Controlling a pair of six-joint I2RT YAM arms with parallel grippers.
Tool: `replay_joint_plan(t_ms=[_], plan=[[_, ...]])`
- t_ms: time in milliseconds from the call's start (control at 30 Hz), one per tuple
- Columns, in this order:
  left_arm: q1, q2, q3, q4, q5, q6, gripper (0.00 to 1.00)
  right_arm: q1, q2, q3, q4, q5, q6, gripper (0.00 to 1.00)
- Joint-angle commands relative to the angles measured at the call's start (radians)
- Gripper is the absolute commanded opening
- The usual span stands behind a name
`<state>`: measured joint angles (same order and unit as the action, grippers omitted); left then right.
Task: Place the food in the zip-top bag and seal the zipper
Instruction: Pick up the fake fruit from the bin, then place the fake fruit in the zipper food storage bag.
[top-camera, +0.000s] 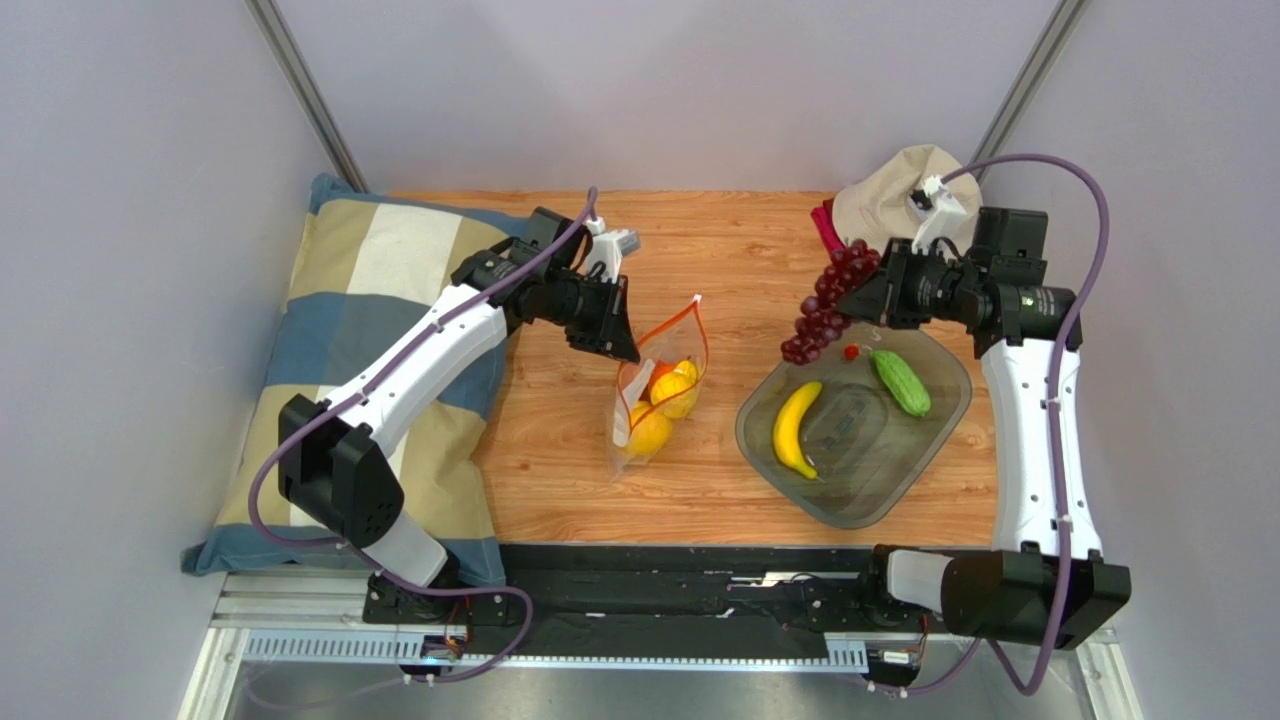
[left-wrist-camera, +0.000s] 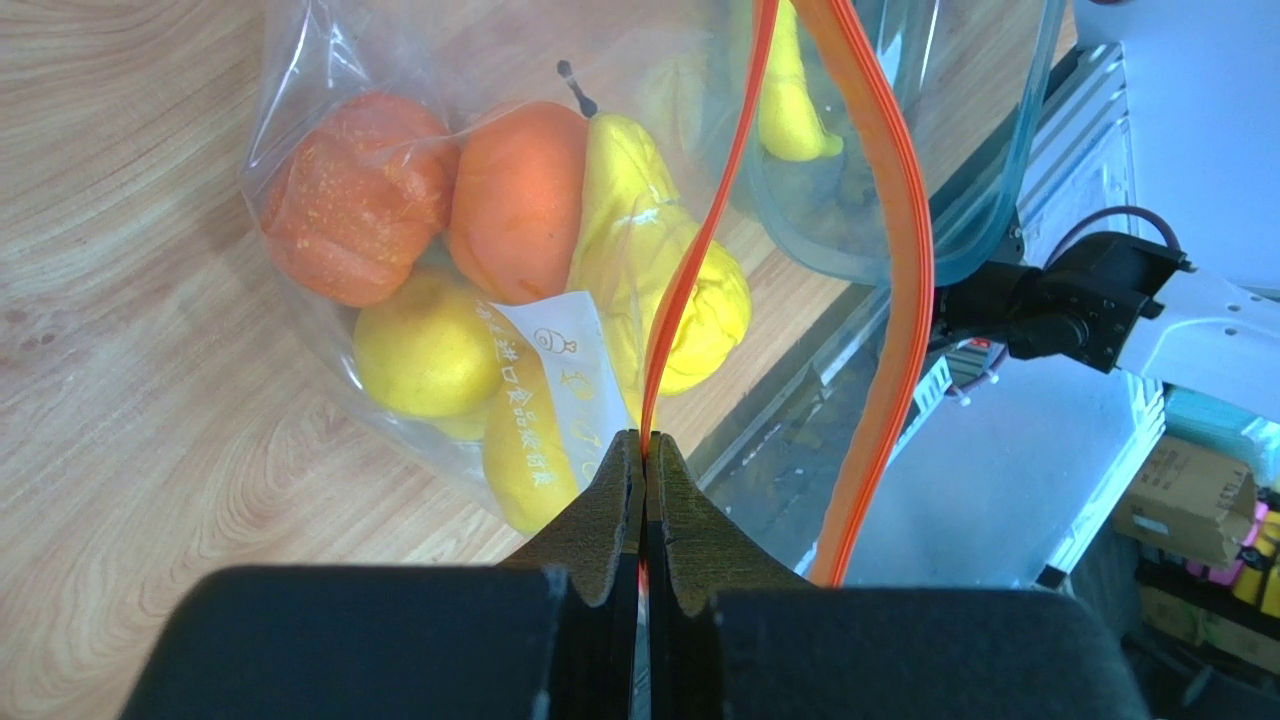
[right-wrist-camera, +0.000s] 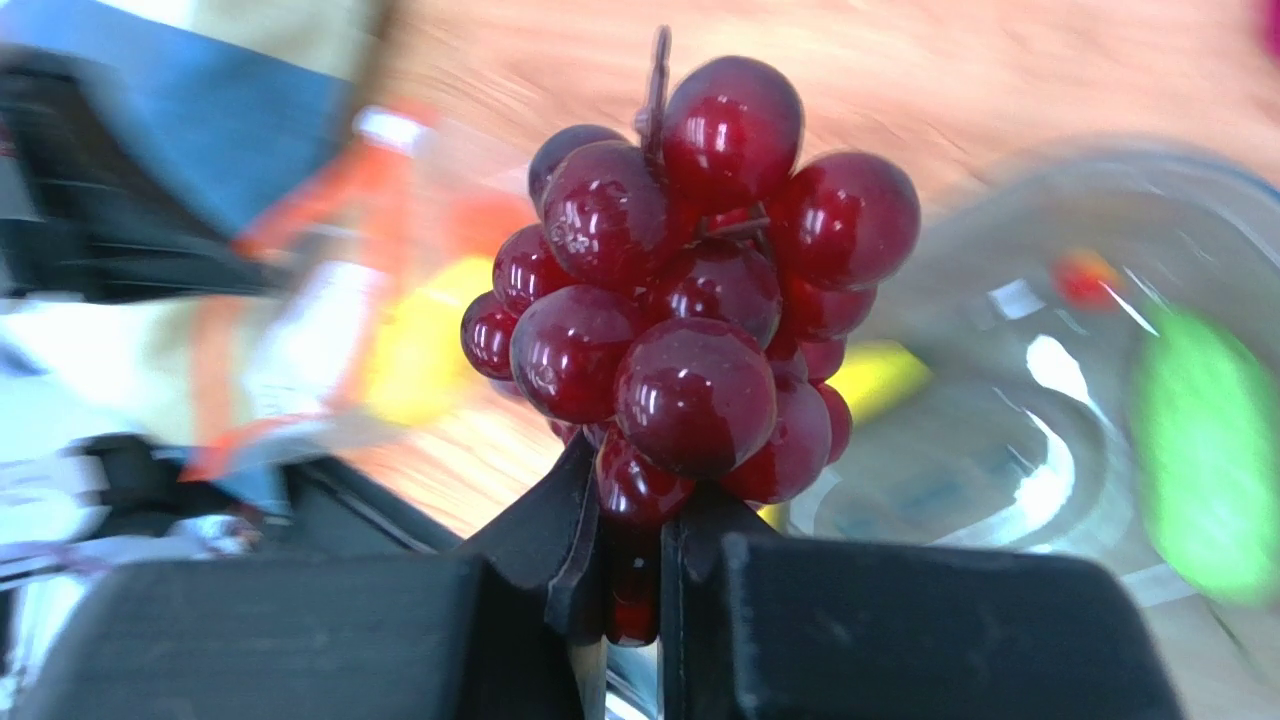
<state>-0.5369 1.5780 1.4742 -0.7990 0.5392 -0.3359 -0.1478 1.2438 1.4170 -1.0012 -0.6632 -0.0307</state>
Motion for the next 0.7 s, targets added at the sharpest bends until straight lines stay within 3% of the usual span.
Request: replay_joint_plan(t_ms=[0, 267, 667], plan=[[0.003, -0.038, 0.02, 0.03, -0.004, -0.014, 0.0, 0.111, -0.06, 0.08, 0.264, -0.138, 0.285, 0.0], [0.003, -0.045, 0.026, 0.029, -0.001, -0.018, 0.0, 0.427, -0.086, 0.056, 0.502, 0.005, 0.482, 0.0], [0.003, -0.055, 0.018, 0.04, 0.01, -0.038, 0.0, 0.688, -0.046, -0.165, 0.576, 0.155, 0.368, 0.0]])
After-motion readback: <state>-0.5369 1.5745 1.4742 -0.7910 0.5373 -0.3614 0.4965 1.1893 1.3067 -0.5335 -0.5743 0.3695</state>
